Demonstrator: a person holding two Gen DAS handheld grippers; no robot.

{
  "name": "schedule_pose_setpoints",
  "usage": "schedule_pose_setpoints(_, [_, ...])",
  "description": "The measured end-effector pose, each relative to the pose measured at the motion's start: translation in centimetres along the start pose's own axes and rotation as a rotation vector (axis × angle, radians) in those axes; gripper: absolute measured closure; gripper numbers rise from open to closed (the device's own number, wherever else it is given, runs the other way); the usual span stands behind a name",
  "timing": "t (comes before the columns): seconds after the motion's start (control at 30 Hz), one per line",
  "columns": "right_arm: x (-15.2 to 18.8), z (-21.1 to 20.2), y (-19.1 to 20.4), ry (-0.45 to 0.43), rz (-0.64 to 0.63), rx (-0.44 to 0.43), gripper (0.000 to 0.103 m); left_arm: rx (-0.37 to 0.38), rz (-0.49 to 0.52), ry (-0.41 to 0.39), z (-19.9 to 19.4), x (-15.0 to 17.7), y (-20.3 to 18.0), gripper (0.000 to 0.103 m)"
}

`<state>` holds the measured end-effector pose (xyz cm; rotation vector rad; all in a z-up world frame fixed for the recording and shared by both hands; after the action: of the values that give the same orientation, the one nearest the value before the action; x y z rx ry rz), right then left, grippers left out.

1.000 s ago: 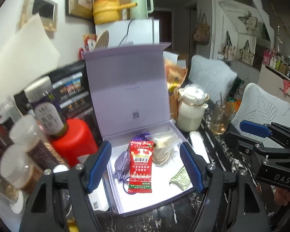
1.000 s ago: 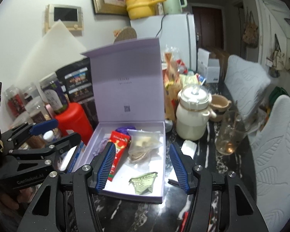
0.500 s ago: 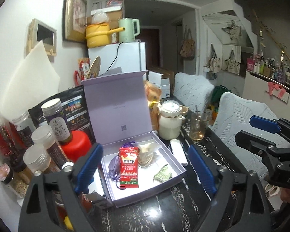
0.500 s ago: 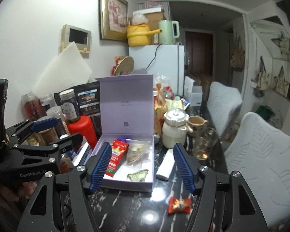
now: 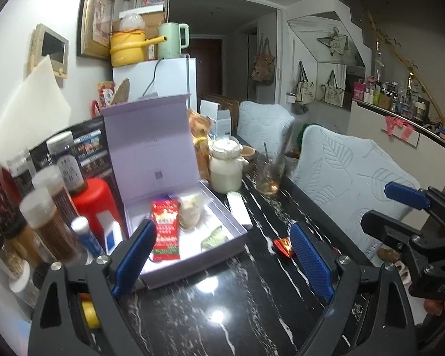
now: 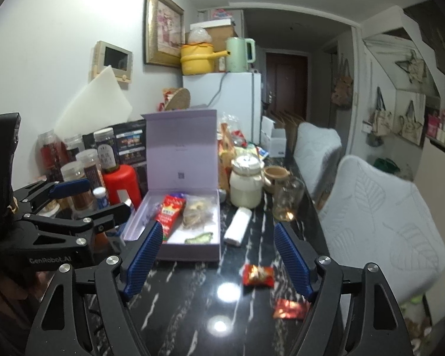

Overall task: Organize soft objects
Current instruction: 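Withdraw both open tools from the box toward the loose red packets on the table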

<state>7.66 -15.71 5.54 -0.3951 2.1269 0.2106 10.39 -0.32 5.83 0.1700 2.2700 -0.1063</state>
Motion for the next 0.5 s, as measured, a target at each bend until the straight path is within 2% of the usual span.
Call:
schedule_pose_setpoints(0.17, [2.8, 0.5, -1.4, 0.044, 0.061, 0.019, 0.025, 0.028, 0.012, 0.020, 0.6, 1.5, -1.3, 0.010])
schedule_pose_setpoints(0.5, [7.6, 1.8, -4.3, 0.125, 0.152, 0.034, 0.025, 0.136, 0.025, 0.114, 4.0, 3.5, -4.8, 0.010])
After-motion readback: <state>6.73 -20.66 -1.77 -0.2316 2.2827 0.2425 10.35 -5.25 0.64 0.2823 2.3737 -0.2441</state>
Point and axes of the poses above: each gripper's, at about its wrist camera, not at the fingertips, and z roughly the way its jaws point, y to its left, x to its underside, the point moved 8 cm from there along z, roughly the way its jaws point, and after that the axes turned 10 degrees about y, right-handed, at the moved point
